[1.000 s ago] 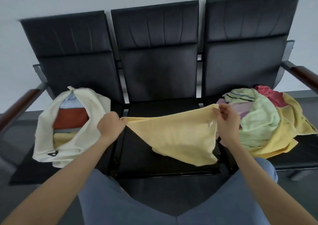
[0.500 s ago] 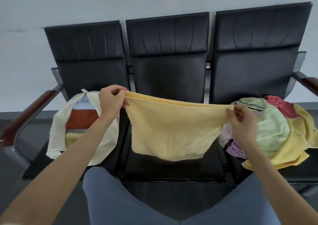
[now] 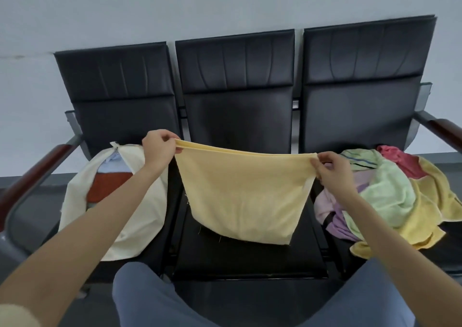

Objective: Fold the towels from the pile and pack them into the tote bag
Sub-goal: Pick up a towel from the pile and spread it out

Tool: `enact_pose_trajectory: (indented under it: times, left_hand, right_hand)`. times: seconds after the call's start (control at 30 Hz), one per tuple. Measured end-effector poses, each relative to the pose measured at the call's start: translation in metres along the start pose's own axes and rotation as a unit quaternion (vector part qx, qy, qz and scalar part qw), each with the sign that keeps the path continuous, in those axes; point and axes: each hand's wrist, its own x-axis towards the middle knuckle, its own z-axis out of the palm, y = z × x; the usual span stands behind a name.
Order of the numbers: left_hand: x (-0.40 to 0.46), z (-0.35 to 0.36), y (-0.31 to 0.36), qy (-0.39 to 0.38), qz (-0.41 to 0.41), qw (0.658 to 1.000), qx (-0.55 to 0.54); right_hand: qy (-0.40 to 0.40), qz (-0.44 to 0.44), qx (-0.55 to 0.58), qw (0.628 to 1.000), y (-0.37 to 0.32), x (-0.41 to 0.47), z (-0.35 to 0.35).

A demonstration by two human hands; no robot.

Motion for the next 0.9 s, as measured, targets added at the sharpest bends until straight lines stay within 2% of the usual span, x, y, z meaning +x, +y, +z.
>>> enact_pose_trajectory:
  times: [0.17, 0.37, 0.53, 0.67, 0.77, 0.9]
  left_hand:
    - [0.045, 0.021, 0.021, -0.074, 0.014, 0.995, 0.061]
    - [0.069, 0.031, 0.026, -0.016, 0.068, 0.993, 0.090]
    - [0.026, 0.038, -0.013, -0.016, 0.100, 0.991, 0.083]
    - [-0.038, 0.050, -0.082, -0.040, 0.044, 0.996, 0.072]
    - [-0.091, 0.064, -0.139, -0.066, -0.036, 0.994, 0.083]
    - [-0.152, 0.079, -0.191, -0.124, -0.147, 0.977, 0.097]
  right_hand:
    - [-0.023, 0.073, 0.148, 0.986, -0.014, 0.061, 0.004]
    - [-0.010, 0.015, 0.141, 0.990, -0.024, 0.087, 0.010]
    - [-0.014, 0.012, 0.155, 0.988, 0.014, 0.054, 0.015]
    - [-0.066, 0.060, 0.146, 0.985, 0.075, -0.001, 0.034]
    - [-0.103, 0.142, 0.120, 0.977, 0.125, -0.046, 0.055]
    - [-0.145, 0.203, 0.060, 0.967, 0.177, -0.100, 0.073]
